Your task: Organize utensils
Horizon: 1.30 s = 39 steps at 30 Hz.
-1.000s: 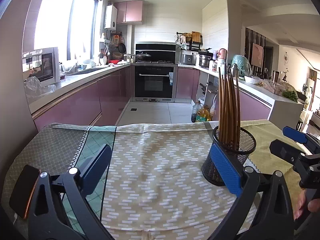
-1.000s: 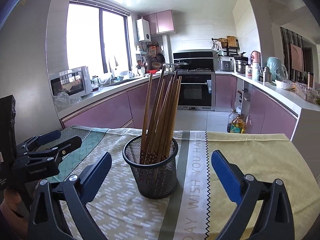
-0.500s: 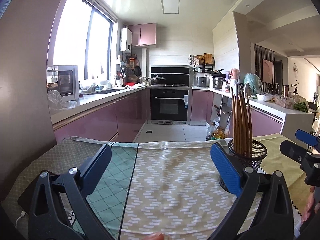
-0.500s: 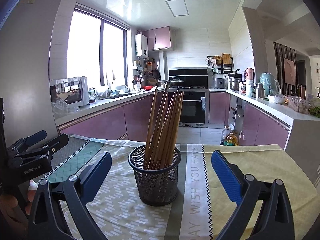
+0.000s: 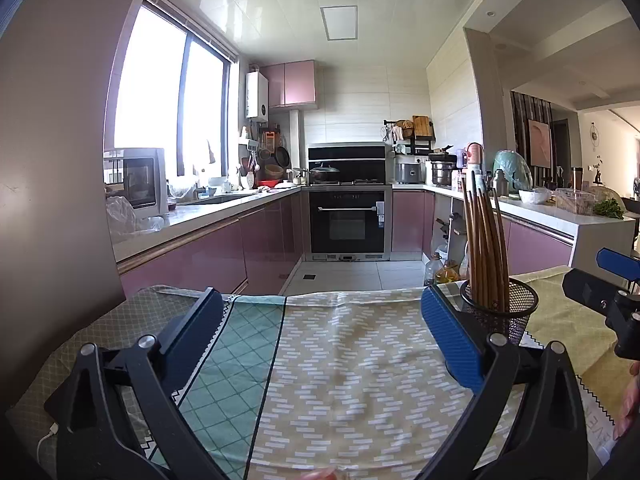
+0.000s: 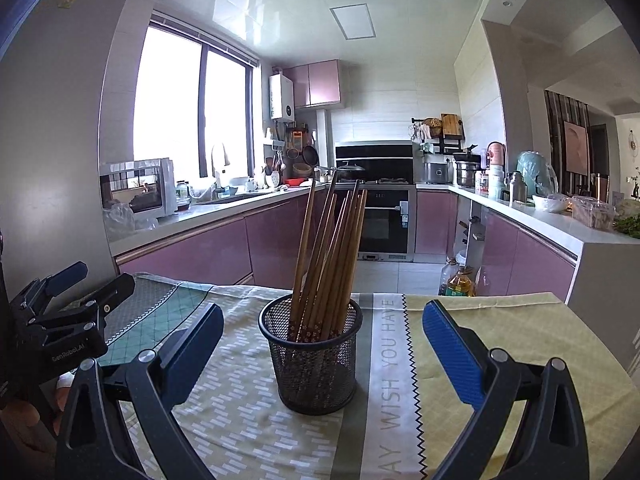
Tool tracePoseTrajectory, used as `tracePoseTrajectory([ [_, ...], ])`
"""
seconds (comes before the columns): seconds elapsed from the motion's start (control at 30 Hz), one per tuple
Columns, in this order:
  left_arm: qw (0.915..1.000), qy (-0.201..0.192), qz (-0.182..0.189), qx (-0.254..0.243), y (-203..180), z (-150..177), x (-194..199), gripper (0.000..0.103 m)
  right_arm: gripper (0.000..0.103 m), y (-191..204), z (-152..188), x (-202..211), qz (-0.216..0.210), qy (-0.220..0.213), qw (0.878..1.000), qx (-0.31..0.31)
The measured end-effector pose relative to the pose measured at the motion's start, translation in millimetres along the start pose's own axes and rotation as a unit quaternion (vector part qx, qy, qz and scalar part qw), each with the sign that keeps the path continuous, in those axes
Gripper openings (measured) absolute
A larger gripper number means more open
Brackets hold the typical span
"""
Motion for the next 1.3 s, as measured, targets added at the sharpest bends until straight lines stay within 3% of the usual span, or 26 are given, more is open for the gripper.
tracePoseTrajectory([
  [1.3, 1.0000, -0.006, -0.001, -0.004, -1.0, -0.9, 3.5, 0.097, 0.096, -2.8, 0.1, -0.8, 0.002, -0.003, 1.000, -0.010],
])
Point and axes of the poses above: each gripper's, at about its wrist camera, not at the fingertips, and x roughly against the way its jaws point, y to its left, z to its underside, the point moved 7 cm from there along -x, roughly the way its jaws point, and after that the axes turned 7 degrees about x, right-handed, at the moved point
